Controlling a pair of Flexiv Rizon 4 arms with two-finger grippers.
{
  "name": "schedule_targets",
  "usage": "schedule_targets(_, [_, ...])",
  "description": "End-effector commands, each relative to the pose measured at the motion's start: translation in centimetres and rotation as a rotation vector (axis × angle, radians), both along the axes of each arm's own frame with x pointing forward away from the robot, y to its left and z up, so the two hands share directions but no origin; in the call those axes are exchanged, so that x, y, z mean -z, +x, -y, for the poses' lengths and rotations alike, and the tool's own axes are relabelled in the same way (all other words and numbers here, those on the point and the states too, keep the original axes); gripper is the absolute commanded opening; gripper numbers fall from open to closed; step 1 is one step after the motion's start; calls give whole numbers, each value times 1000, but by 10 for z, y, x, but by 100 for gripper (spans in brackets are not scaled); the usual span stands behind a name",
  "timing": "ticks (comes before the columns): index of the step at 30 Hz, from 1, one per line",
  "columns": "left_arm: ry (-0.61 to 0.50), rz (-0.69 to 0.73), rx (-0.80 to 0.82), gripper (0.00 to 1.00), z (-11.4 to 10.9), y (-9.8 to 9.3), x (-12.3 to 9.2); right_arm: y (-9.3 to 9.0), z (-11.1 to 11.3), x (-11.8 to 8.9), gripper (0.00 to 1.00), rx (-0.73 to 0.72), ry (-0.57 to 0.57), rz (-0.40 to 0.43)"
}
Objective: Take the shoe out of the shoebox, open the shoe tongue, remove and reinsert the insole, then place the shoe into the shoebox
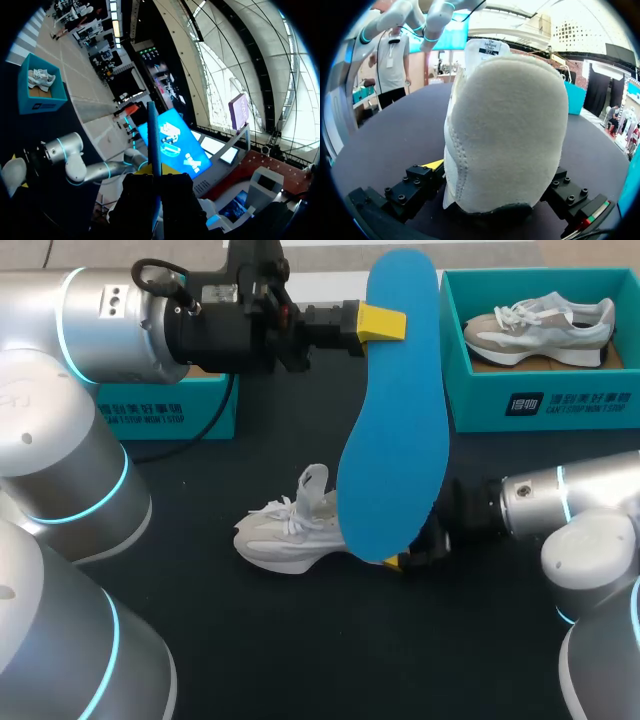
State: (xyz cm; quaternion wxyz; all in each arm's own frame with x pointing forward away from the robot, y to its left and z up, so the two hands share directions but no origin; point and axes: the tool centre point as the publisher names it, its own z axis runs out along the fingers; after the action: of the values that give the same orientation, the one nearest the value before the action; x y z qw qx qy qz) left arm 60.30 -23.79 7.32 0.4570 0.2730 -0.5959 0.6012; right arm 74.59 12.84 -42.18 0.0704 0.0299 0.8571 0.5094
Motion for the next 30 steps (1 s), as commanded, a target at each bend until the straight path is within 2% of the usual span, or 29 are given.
schedule_targets(1, [-1,-1,-3,0,0,-2,2,-3,5,-15,100,21,-66,-6])
schedule_targets(3, [-1,-1,-3,0,0,-2,2,-5,6,-20,100,51,-101,-5])
schedule_targets(14, [-1,-1,-3,0,0,-2,2,-5,6,-20,100,51,-101,-5])
schedule_targets(16, [-1,-1,-3,0,0,-2,2,-7,9,-27,100,60,-170,-16])
schedule_targets(21, [-1,-1,-3,0,0,-2,2,-4,20,-37,100,47,-263,-52])
schedule_targets(30, [-1,-1,-3,0,0,-2,2,2,26,-58,100,25,-440,-112])
